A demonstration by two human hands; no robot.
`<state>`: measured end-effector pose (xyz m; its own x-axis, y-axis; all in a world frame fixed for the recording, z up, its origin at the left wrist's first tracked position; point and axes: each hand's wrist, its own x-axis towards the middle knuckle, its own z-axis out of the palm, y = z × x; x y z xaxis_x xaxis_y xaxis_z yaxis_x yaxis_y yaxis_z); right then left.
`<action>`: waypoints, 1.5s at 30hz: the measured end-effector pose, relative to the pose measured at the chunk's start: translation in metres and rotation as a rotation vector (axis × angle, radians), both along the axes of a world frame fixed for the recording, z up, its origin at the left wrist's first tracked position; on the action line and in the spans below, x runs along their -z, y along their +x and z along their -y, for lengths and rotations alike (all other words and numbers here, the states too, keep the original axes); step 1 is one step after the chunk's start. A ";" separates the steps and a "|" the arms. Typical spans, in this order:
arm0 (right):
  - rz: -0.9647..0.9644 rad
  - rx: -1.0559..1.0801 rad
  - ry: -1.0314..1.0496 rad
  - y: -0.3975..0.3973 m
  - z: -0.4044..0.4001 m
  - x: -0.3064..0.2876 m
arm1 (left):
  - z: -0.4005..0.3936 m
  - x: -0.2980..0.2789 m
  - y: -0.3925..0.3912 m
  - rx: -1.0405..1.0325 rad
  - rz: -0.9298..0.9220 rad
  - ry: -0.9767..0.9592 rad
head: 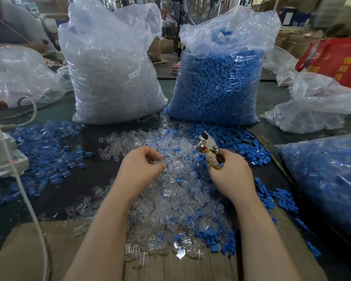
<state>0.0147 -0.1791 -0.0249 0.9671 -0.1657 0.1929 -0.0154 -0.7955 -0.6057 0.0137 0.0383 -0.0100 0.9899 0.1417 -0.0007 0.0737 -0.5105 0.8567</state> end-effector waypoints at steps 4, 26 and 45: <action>-0.049 -0.036 -0.090 0.000 -0.003 -0.002 | 0.001 -0.004 -0.002 -0.006 0.000 -0.067; 0.139 -0.227 0.562 -0.010 -0.012 -0.016 | 0.036 -0.026 -0.012 0.045 -0.017 -0.485; 0.148 -0.369 0.664 -0.015 -0.021 -0.022 | 0.053 -0.028 -0.018 0.012 0.028 -0.624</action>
